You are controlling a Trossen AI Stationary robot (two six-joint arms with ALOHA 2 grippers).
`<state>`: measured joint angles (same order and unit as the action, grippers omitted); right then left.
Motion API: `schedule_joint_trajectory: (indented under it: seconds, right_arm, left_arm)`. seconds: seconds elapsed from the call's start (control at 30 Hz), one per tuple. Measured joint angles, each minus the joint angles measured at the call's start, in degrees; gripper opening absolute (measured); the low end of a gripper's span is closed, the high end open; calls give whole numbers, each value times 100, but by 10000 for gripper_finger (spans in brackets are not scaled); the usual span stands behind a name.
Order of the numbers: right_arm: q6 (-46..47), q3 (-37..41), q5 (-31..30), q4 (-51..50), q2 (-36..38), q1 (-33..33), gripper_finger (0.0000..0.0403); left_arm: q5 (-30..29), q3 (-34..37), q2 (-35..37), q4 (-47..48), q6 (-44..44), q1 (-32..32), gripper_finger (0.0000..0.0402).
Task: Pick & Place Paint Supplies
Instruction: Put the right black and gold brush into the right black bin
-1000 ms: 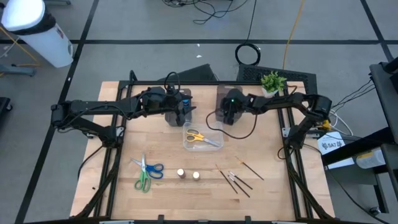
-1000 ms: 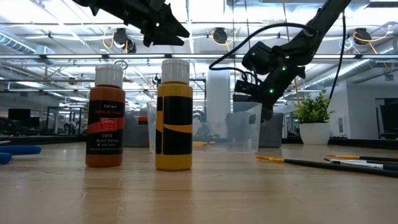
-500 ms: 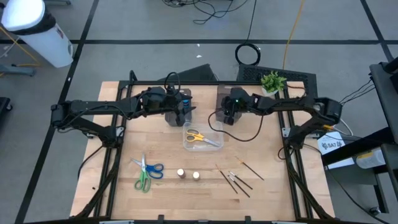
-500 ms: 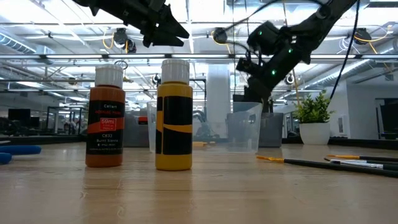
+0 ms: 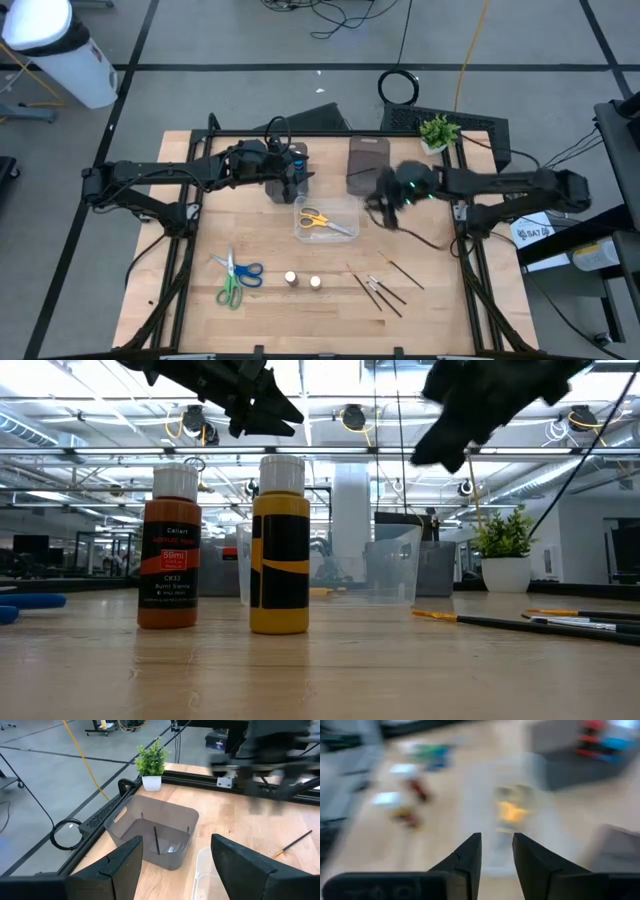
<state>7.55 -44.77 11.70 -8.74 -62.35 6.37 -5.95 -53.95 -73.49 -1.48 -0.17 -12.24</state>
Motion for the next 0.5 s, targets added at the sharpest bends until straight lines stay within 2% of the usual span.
schedule_joint_trajectory:
  seconds: [0.13, 0.37, 0.43, 0.5]
  right_arm:
    - [225, 616, 298, 1367, 510, -952, 91]
    - [-56, 2030, 1543, 5789, 629, -2116, 89]
    - [-229, 2294, 1413, 6683, 562, -2346, 90]
    - [-219, 2355, 735, 6956, 568, -2573, 98]
  left_arm:
    - [1, 0, 0, -1, -37, -1, 244]
    - [12, 0, 0, -203, -130, 5, 244]
    - [12, 0, 0, -296, -306, 10, 244]
    - [12, 0, 0, -318, -395, 10, 244]
